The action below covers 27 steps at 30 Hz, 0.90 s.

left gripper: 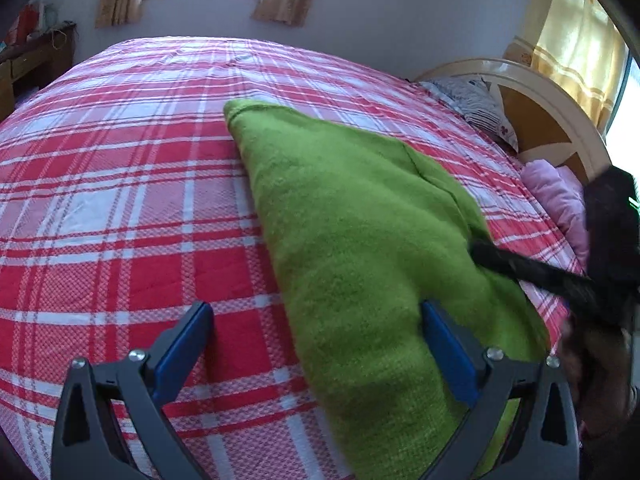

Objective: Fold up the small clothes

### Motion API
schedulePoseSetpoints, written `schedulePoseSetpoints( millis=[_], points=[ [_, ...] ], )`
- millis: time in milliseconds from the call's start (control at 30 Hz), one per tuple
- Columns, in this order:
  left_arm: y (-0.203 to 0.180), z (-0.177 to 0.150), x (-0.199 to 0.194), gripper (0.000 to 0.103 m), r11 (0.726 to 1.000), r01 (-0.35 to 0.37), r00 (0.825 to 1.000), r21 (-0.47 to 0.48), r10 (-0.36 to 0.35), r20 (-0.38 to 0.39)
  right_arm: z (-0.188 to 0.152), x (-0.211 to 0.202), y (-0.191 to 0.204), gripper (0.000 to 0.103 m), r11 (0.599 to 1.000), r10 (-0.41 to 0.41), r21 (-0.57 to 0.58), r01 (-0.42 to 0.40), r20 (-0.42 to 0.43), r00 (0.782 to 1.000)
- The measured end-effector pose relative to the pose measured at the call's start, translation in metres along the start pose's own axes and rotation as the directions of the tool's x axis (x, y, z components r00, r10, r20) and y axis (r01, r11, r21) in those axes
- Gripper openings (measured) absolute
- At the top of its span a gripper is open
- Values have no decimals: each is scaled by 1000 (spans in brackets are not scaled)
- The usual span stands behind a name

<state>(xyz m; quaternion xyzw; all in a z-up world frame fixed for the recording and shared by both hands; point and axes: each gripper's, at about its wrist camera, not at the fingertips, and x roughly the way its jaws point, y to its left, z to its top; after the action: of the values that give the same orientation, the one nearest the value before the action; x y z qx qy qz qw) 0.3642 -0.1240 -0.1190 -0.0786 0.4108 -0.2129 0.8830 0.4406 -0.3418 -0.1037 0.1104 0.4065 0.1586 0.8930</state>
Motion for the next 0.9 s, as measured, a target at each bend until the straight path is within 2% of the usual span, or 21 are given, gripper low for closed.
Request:
schedulePoseSetpoints(
  millis=[100,200,267,333,367,400,433,500,700,867,900],
  points=[
    [-3,-1,2,103,999,31,999,17,-31,-18,-1,-2,-22,0,992,57,111,-59,23,998],
    [-1,0,4,103,999,54,998,7,-54,-29,-12,-7,-10,0,999,36,27,-37,44,998],
    [-2,-1,3,103,999,50,998,15,-50,-25,-12,-14,-8,4,997,75,32,-77,64,995],
    [-3,-1,3,103,999,50,999,17,-50,-22,-12,-29,-5,16,995,93,16,-95,123,988],
    [-2,-2,3,103,999,52,998,16,-51,-23,-10,-35,-5,41,996,88,11,-91,153,984],
    [-1,-1,3,103,998,54,998,14,-54,-22,-7,-40,-8,76,997,75,21,-80,180,981],
    [-1,-2,2,103,998,55,998,15,-54,-21,-3,-39,-14,85,996,68,40,-77,199,978],
    [-1,-2,2,103,998,54,998,15,-54,-20,3,-37,-28,86,992,69,88,-89,212,975],
    [-3,-4,2,103,999,47,999,19,-47,-18,16,-1,-66,86,978,57,196,-77,104,993],
    [-4,-4,2,103,999,50,999,19,-50,-18,30,20,-72,84,977,89,187,-99,62,994],
    [-4,-4,2,103,999,51,999,19,-51,-18,33,24,-73,80,977,96,185,-104,52,994]
  ],
)
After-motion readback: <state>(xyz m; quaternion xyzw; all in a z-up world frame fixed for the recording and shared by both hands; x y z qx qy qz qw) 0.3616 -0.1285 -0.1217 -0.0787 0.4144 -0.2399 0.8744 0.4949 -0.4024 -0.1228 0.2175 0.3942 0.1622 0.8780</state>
